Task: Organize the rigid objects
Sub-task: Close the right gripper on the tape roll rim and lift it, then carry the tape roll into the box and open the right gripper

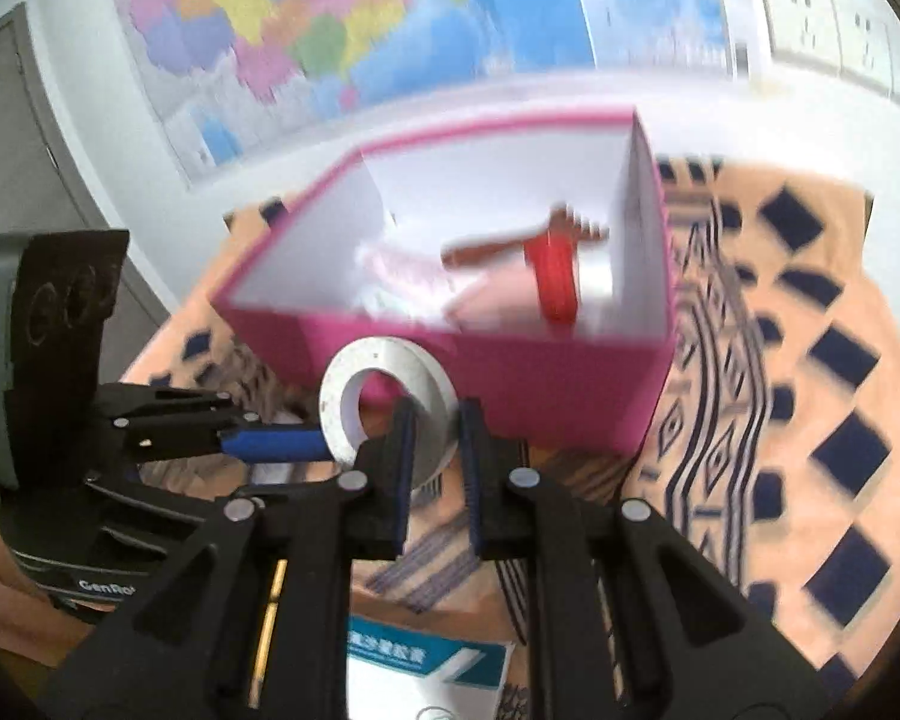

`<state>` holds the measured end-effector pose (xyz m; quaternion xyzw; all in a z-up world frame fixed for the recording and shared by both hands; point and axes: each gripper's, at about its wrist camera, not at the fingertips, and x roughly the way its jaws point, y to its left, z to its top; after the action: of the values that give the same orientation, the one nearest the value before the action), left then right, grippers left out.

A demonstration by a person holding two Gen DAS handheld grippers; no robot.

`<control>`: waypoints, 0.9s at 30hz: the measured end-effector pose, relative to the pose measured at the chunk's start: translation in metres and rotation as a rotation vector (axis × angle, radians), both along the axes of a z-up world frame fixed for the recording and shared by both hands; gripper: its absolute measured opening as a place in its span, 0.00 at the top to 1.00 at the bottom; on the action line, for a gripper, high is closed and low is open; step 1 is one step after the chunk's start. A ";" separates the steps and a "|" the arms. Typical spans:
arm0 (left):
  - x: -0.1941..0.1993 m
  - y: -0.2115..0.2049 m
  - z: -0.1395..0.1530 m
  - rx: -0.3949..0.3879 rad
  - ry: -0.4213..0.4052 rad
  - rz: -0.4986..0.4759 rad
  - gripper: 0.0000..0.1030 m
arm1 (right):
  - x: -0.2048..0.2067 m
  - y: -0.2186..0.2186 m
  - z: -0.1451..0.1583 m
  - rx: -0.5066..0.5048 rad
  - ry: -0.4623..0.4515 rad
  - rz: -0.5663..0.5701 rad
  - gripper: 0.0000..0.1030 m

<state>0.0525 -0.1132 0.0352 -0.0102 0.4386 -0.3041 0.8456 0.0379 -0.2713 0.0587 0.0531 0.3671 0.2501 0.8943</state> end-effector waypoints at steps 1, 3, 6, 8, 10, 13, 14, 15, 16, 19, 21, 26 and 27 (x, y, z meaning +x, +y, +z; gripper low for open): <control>0.002 0.001 0.007 -0.013 -0.012 -0.002 0.67 | 0.000 0.000 0.007 0.005 -0.017 0.004 0.84; 0.009 0.003 0.022 -0.022 -0.045 0.003 0.67 | 0.005 0.002 0.023 0.005 -0.060 0.002 0.84; 0.022 0.004 0.040 -0.017 -0.091 0.021 0.67 | 0.022 0.004 0.038 0.026 -0.087 -0.006 0.84; 0.035 0.006 0.048 -0.013 -0.104 0.037 0.67 | 0.037 0.002 0.043 0.039 -0.090 -0.012 0.84; 0.048 0.003 0.050 0.011 -0.119 0.062 0.67 | 0.050 0.003 0.042 0.030 -0.085 -0.006 0.84; 0.069 0.003 0.044 0.037 -0.100 0.091 0.67 | 0.070 0.005 0.034 0.017 -0.046 -0.011 0.84; 0.076 0.001 0.039 0.042 -0.083 0.097 0.67 | 0.075 0.006 0.029 0.013 -0.031 -0.015 0.84; 0.080 0.000 0.035 0.052 -0.074 0.102 0.67 | 0.080 0.006 0.024 0.012 -0.010 -0.013 0.84; 0.086 0.000 0.031 0.060 -0.064 0.108 0.68 | 0.086 0.008 0.018 0.002 0.008 -0.013 0.84; 0.099 -0.002 0.019 0.082 -0.025 0.128 0.68 | 0.095 0.008 0.006 -0.008 0.052 -0.021 0.84; 0.101 0.000 0.015 0.101 -0.017 0.150 0.68 | 0.099 0.007 -0.001 -0.019 0.070 -0.043 0.83; 0.082 0.012 0.023 0.082 -0.058 0.151 0.68 | 0.095 -0.003 -0.001 -0.006 0.074 -0.077 0.78; 0.075 0.015 0.027 0.070 -0.073 0.138 0.68 | 0.090 -0.006 0.002 0.006 0.062 -0.073 0.78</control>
<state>0.1273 -0.0982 0.0621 0.0003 0.4163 -0.2295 0.8798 0.1281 -0.2773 0.0611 0.0769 0.3916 0.2168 0.8909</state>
